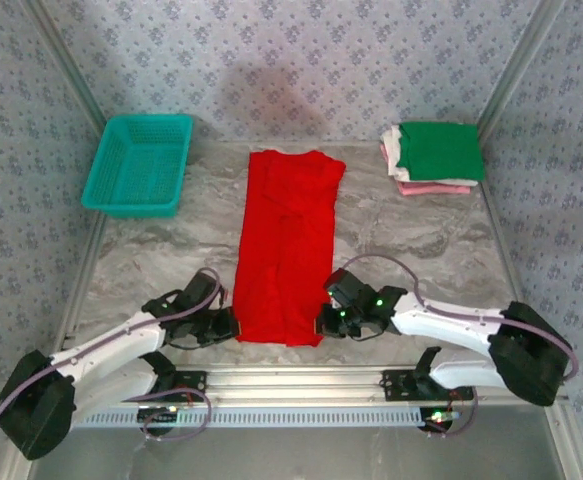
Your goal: Fold and stack the t-shirts
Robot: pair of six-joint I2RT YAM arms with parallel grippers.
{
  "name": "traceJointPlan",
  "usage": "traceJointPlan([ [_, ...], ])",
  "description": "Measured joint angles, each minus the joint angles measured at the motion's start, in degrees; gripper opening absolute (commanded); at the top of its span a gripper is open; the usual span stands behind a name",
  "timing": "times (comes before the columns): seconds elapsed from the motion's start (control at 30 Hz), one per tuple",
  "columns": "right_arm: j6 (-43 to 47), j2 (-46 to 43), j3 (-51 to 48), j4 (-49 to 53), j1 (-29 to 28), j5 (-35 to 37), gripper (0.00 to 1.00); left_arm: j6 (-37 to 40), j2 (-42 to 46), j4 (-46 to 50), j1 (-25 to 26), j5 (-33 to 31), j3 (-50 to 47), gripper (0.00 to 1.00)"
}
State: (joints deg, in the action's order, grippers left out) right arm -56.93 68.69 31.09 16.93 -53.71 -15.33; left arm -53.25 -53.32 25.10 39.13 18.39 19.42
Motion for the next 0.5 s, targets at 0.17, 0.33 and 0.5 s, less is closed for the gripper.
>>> traceJointPlan([
  [0.17,0.6,-5.7,-1.0,2.0,2.1,0.6,0.00,0.0,2.0,0.8,0.0,-0.2,1.4,0.00],
  [0.33,0.6,-6.9,-4.4,2.2,1.6,0.6,0.00,-0.2,2.3,0.0,1.9,0.5,1.5,0.00],
  [0.5,0.7,-5.5,-4.7,2.4,-0.6,0.6,0.00,-1.5,2.3,-2.3,7.4,0.8,1.3,0.00],
])
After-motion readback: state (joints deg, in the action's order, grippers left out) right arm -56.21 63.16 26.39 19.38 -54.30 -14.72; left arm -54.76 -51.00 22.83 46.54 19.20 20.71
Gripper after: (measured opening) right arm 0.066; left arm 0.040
